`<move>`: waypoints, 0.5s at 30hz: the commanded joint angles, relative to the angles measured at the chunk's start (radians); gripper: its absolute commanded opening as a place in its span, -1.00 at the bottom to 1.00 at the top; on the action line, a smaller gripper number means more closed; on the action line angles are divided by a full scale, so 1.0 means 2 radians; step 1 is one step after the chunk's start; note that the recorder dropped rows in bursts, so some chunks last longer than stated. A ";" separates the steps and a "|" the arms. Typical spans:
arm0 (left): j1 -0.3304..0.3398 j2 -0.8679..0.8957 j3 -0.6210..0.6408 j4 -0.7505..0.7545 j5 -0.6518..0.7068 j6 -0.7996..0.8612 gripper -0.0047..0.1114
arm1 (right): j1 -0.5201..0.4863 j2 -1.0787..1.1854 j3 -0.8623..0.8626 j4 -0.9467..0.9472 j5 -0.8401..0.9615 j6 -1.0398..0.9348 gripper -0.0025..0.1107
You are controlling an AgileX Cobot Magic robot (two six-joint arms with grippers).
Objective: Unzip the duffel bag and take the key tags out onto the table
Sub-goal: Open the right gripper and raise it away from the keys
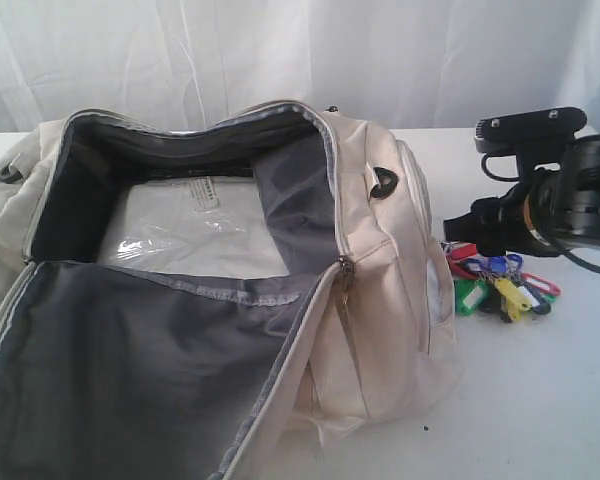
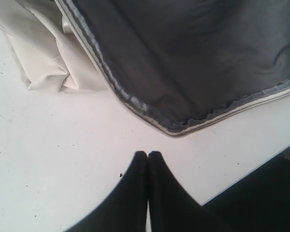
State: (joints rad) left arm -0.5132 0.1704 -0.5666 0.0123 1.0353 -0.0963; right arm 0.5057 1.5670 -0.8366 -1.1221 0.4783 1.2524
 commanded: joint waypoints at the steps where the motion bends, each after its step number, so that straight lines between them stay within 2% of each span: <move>1: 0.001 -0.004 -0.003 -0.003 0.002 -0.002 -0.92 | -0.003 -0.033 0.000 0.024 0.019 -0.023 0.13; 6: 0.001 -0.004 -0.003 -0.003 0.002 -0.002 -0.92 | -0.003 -0.092 0.000 0.029 0.064 -0.033 0.08; 10: 0.001 -0.004 -0.003 -0.006 -0.004 -0.015 -0.92 | -0.003 -0.161 0.000 0.069 0.073 -0.123 -0.04; 15: 0.001 -0.004 -0.003 -0.002 -0.045 -0.029 -0.92 | -0.003 -0.269 0.004 0.127 0.080 -0.194 -0.22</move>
State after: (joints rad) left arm -0.5132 0.1704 -0.5666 0.0123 0.9873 -0.1385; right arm 0.5057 1.1374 -0.8366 -0.9289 0.6159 0.9467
